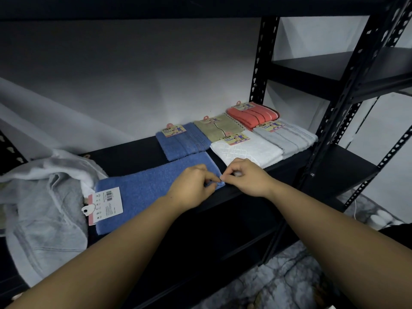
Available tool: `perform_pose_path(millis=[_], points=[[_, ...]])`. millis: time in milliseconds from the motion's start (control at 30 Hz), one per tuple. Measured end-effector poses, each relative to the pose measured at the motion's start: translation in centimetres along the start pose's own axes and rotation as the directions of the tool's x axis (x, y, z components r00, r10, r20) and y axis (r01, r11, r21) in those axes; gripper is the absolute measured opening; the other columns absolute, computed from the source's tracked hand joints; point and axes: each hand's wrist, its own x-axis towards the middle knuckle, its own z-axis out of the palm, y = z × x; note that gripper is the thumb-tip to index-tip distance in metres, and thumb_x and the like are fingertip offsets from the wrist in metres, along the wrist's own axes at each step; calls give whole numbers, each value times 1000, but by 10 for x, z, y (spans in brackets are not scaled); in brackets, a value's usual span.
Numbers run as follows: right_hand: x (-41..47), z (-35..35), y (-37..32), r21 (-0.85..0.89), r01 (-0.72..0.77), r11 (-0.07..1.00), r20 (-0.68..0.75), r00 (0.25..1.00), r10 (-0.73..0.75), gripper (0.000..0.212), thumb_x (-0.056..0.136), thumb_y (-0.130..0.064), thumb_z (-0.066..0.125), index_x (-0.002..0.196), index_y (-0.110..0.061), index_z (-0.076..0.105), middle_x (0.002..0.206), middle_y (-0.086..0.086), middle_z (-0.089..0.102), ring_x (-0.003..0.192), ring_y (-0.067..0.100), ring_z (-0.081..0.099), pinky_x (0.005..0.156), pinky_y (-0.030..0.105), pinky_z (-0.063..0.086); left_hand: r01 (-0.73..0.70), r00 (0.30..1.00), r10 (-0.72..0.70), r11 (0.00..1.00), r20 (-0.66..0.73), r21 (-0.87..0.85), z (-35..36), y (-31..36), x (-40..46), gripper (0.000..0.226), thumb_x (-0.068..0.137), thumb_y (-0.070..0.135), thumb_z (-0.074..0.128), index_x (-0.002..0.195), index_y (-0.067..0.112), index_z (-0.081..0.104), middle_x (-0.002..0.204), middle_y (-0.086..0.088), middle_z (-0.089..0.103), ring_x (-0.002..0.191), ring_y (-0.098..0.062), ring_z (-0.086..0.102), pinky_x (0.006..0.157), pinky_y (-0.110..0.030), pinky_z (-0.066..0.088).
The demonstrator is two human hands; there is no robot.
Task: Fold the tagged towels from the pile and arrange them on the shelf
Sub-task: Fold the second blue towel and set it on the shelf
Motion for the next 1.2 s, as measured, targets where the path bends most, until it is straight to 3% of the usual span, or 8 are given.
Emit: perform_pose_path(millis=[233, 433, 567, 733, 833, 1000, 1067, 1200], points=[[1, 5, 1, -67, -1, 998, -27, 1000, -1, 13, 85, -33, 81, 75, -30, 73, 95, -2, 63, 98, 20, 59, 91, 39, 52, 10, 1000, -9, 1000, -19, 11, -13, -6, -24, 11, 86, 18, 73, 93, 26, 77, 87, 12, 62, 76, -6, 60, 72, -28, 53], [-2, 4, -7, -80, -35, 996, -27, 999, 33, 16, 86, -31, 81, 74, -26, 71, 94, -2, 62, 94, 19, 59, 85, 31, 49, 55, 998, -52, 994, -34, 92, -34, -22, -58, 11, 89, 19, 70, 95, 25, 77, 93, 12, 63, 83, -8, 61, 76, -34, 56], [-3, 2, -15, -102, -46, 994, -18, 999, 45, 15, 86, -26, 82, 76, -20, 73, 97, 1, 63, 91, 18, 61, 81, 27, 49, 83, 996, -79, 987, -39, 135, -53, -35, -88, 16, 95, 31, 71, 109, 30, 78, 97, 14, 59, 91, -6, 60, 84, -30, 53], [-5, 1, -21, -131, -54, 990, -14, 998, 53, 12, 86, -22, 81, 77, -18, 73, 98, 0, 65, 91, 18, 63, 79, 23, 46, 140, 987, -125, 978, -105, 152, -72, -49, -125, 20, 92, 31, 76, 111, 29, 80, 90, 15, 56, 83, -5, 59, 81, -25, 50], [-6, 0, -24, -153, -55, 987, -13, 999, 53, 11, 85, -20, 81, 78, -19, 74, 98, 0, 67, 93, 17, 64, 81, 22, 47, 163, 981, -150, 981, -125, 101, -82, -56, -142, 19, 89, 28, 80, 108, 29, 81, 86, 18, 55, 77, -1, 58, 78, -20, 47], [-7, -2, -28, -171, -87, 981, 2, 996, 89, 10, 88, -18, 80, 80, -17, 73, 98, -1, 69, 94, 17, 65, 80, 19, 47, 200, 970, -189, 978, -153, 55, -90, -66, -162, 25, 82, 34, 86, 106, 27, 82, 84, 11, 61, 79, -6, 61, 78, -31, 54], [-4, -2, -32, -194, -119, 974, 18, 992, 125, 10, 88, -19, 80, 81, -17, 73, 95, 0, 72, 92, 19, 67, 82, 25, 51, 238, 960, -233, 971, -156, 13, -95, -70, -170, 30, 78, 37, 88, 105, 25, 83, 84, 11, 62, 80, -8, 62, 78, -32, 55], [6, 0, -48, -245, -209, 947, -29, 978, 209, 8, 84, -20, 78, 83, -20, 70, 88, -2, 74, 89, 21, 69, 79, 35, 54, 238, 951, -250, 968, -183, -86, -106, -67, -175, 12, 84, 37, 83, 92, 27, 84, 80, 21, 70, 81, -2, 67, 76, -13, 48]])
